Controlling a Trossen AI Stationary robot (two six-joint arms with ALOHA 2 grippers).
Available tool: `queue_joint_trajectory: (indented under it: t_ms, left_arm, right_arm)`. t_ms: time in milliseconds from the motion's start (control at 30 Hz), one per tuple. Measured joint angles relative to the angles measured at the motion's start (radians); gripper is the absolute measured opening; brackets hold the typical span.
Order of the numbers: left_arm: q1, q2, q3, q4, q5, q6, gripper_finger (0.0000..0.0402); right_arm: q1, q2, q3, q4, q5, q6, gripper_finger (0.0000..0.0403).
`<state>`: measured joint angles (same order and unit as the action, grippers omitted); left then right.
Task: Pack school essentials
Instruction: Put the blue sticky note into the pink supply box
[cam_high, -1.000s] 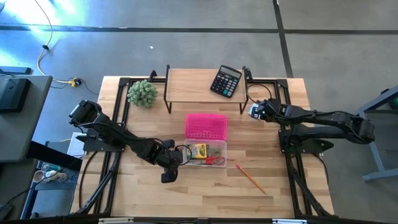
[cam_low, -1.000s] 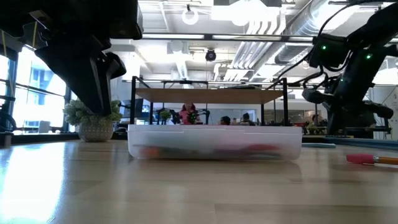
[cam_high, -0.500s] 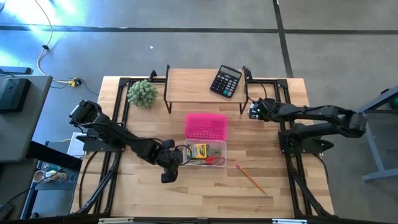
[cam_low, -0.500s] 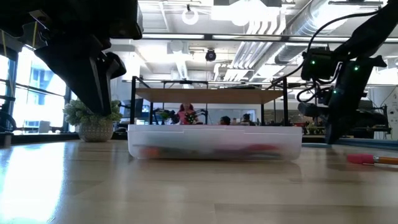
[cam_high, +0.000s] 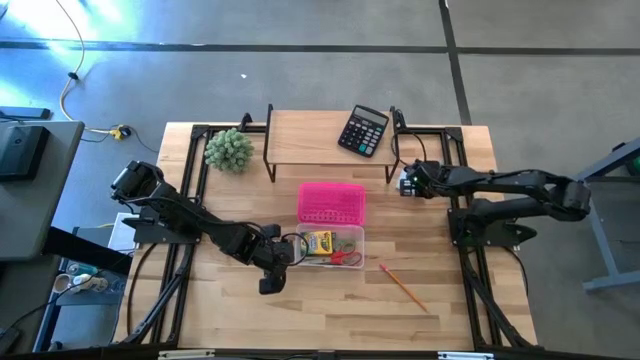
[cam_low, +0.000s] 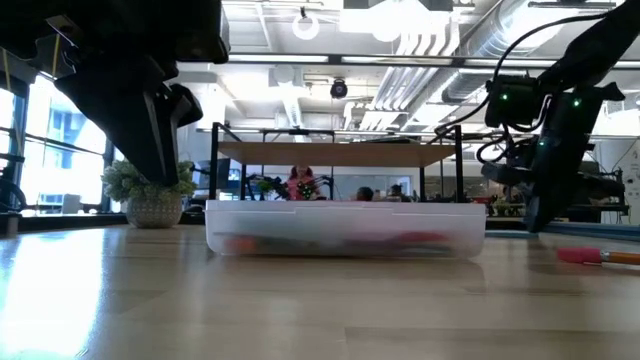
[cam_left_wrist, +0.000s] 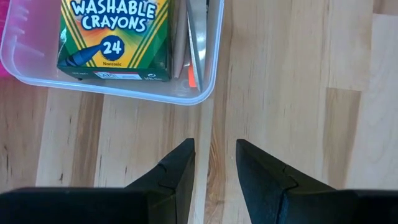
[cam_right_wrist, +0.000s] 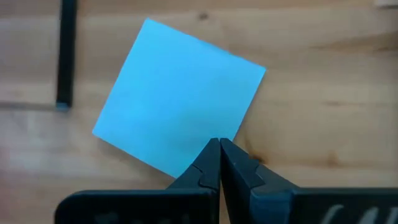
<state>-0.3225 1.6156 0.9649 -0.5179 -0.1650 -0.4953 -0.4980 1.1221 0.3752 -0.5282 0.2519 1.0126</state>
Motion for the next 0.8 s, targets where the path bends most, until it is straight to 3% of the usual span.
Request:
queue_joint_trajectory:
  t_ms: [200, 467, 633, 800]
  left_arm:
    - [0.0, 0.0, 0.0, 0.0, 0.005, -0.002, 0.0106]
    - [0.0, 0.0, 0.0, 0.0, 0.005, 0.0, 0.0106]
    - [0.0, 0.0, 0.0, 0.0, 0.005, 0.0, 0.0106]
    - [0.0, 0.0, 0.0, 0.0, 0.005, 0.0, 0.0106]
  right_arm:
    - [0.069, 0.003, 0.063, -0.186, -0.025, 0.012, 0.0]
    - [0.226, 0.003, 0.082, -0.247, -0.085, 0.097, 0.0]
    - [0.304, 0.003, 0.082, -0.247, -0.03, 0.141, 0.0]
    - [0.309, 0.003, 0.082, -0.24, 0.057, 0.157, 0.0]
